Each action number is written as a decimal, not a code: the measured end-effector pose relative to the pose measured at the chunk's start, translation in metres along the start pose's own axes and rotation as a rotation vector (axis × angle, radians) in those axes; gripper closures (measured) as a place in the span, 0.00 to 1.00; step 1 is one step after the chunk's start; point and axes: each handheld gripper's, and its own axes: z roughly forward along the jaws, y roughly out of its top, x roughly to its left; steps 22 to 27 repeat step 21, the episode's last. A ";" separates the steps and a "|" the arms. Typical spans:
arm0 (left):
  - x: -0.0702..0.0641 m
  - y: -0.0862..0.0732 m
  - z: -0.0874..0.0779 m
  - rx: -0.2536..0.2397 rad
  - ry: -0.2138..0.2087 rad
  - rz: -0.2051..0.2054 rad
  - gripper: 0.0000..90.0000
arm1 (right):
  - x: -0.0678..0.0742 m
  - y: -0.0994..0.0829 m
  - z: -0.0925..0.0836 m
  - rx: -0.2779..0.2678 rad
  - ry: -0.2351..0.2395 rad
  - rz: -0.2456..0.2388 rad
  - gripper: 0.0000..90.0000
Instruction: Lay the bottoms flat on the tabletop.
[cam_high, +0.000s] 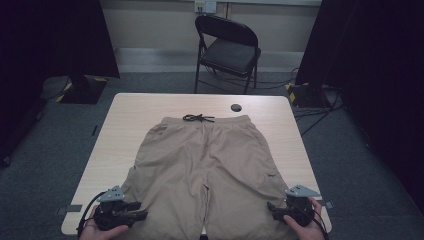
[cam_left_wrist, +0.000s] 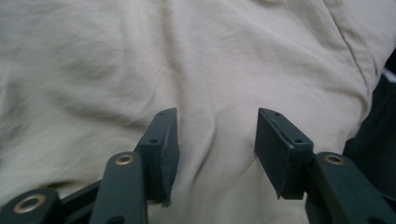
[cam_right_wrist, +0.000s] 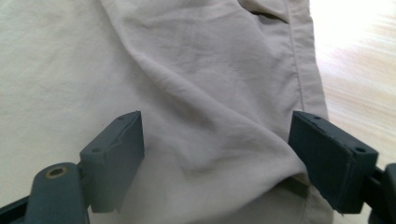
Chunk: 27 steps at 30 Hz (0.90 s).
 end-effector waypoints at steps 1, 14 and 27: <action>0.002 0.001 -0.003 -0.024 -0.002 -0.002 0.49 | -0.001 0.001 -0.001 0.004 0.010 0.016 0.20; 0.043 0.024 -0.028 -0.188 0.112 -0.106 0.45 | -0.044 0.018 -0.029 -0.174 -0.013 0.207 0.17; 0.053 0.010 -0.031 -0.172 0.153 -0.159 0.41 | -0.059 0.000 -0.032 -0.186 -0.031 0.289 0.17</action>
